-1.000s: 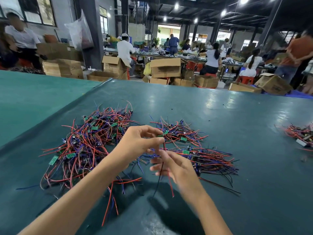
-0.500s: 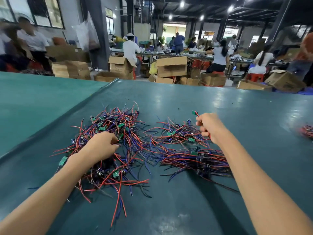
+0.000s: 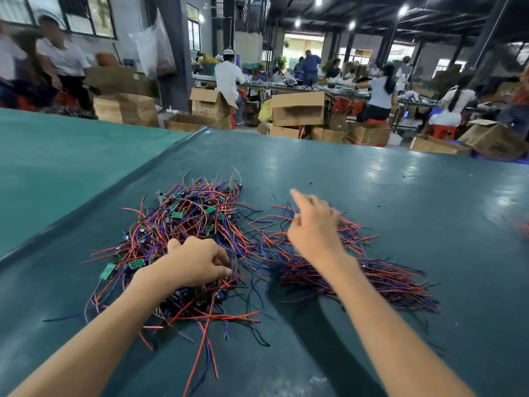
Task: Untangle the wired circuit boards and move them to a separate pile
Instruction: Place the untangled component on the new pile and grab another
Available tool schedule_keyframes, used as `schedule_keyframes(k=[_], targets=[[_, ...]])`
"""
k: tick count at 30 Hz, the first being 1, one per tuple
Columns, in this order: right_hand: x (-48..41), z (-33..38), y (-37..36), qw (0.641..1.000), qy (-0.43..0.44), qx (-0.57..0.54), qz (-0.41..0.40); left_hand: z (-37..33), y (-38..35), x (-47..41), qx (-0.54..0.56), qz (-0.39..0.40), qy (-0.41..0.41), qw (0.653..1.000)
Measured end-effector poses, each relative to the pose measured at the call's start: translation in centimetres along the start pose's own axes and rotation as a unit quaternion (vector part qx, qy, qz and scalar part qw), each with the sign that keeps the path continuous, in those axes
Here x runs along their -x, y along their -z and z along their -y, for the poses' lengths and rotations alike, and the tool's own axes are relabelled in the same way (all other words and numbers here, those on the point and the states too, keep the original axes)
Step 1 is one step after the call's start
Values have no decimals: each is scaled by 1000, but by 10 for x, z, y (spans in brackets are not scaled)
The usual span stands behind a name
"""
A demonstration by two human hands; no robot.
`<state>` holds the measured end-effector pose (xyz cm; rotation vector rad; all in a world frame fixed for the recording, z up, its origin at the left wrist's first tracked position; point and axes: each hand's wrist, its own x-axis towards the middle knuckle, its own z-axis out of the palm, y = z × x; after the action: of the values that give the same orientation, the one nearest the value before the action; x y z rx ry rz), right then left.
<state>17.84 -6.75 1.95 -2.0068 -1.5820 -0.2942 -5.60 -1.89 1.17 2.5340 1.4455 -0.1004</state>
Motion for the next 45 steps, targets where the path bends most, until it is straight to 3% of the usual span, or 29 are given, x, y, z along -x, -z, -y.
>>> schedule_keyframes(k=[2, 5, 9, 12, 20, 27, 35, 45], targets=[[31, 26, -11, 994, 72, -79, -8, -9, 0, 1, -15, 5, -3, 1000], [70, 45, -28, 985, 151, -85, 26, -13, 2, 4, -4, 44, -18, 999], [94, 36, -38, 972, 187, -101, 95, -6, 6, 8, 17, 108, -32, 994], [101, 32, -37, 963, 223, -116, 99, -3, 2, 11, 22, 104, -15, 994], [102, 34, -34, 939, 260, -147, 171, -1, -5, 14, 5, -26, 46, 999], [99, 36, -34, 941, 245, -147, 181, 14, -10, 10, 168, -123, 70, 976], [98, 35, -36, 941, 228, -169, 185, 27, 19, 13, 258, -170, 30, 951], [96, 36, -38, 942, 231, -163, 182, 11, 34, 25, 261, -285, 10, 923]])
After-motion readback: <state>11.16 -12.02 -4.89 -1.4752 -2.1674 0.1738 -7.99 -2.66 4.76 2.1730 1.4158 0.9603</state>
